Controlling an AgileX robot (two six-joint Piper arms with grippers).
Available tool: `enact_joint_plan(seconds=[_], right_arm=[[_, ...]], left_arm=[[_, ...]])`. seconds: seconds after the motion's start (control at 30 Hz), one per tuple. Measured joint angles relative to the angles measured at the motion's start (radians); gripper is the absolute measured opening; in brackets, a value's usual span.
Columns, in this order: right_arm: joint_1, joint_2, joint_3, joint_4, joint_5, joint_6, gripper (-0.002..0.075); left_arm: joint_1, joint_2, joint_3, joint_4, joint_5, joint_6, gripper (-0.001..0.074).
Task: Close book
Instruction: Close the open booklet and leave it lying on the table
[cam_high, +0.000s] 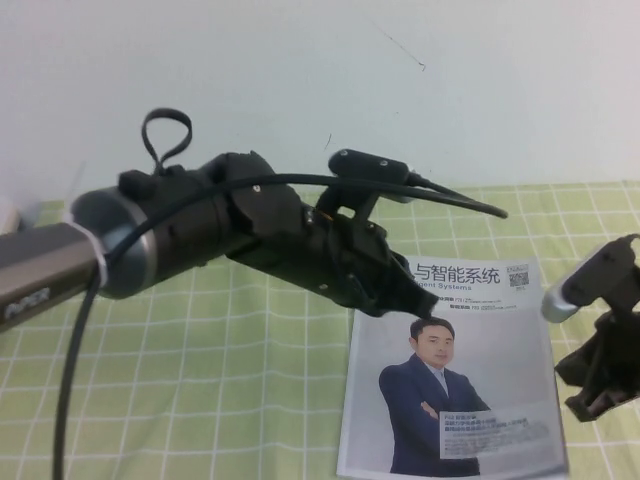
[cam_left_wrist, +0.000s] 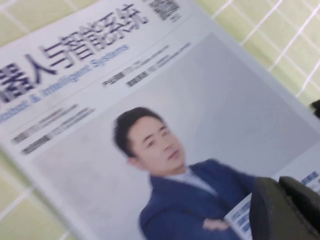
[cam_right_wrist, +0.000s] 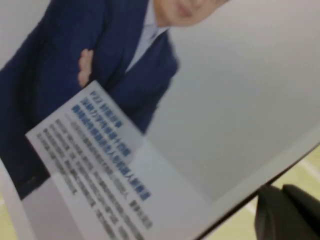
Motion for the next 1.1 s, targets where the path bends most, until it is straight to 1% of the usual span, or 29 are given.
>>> enact_joint_plan(seconds=[0.27,0.37,0.43,0.57,0.7,0.8,0.93,1.1], right_arm=[[-0.058,-0.297,0.0,-0.299,0.068,0.2,-0.0003],[-0.069,-0.426,0.0,-0.416,0.128,0.301,-0.0003],[-0.072,-0.51,0.0,-0.479,0.178,0.377,-0.0003],[-0.074,-0.656,0.0,-0.522,0.307,0.47,-0.0003],[-0.074,-0.798,0.027,-0.531,0.394,0.544,-0.0003],[-0.074,-0.91,0.069,-0.531,0.413,0.596,-0.0003],[-0.074,-1.063,0.143,-0.531,0.408,0.628,-0.0003],[-0.074,-1.205,0.251,-0.513,0.391,0.634,-0.0003]], left_arm=[[0.024,-0.199,0.0,0.764,0.151,-0.594,-0.0002],[0.025,-0.27,0.0,0.989,0.211,-0.764,-0.0002],[0.025,-0.328,0.0,1.097,0.254,-0.849,-0.0002],[0.025,-0.452,0.022,1.191,0.288,-0.934,-0.0002],[0.025,-0.601,0.126,1.239,0.251,-1.015,-0.0002],[0.025,-0.742,0.257,1.254,0.203,-1.061,-0.0002],[0.025,-0.93,0.447,1.277,0.128,-1.078,-0.0002],[0.025,-1.151,0.663,1.298,-0.038,-1.08,-0.0002]])
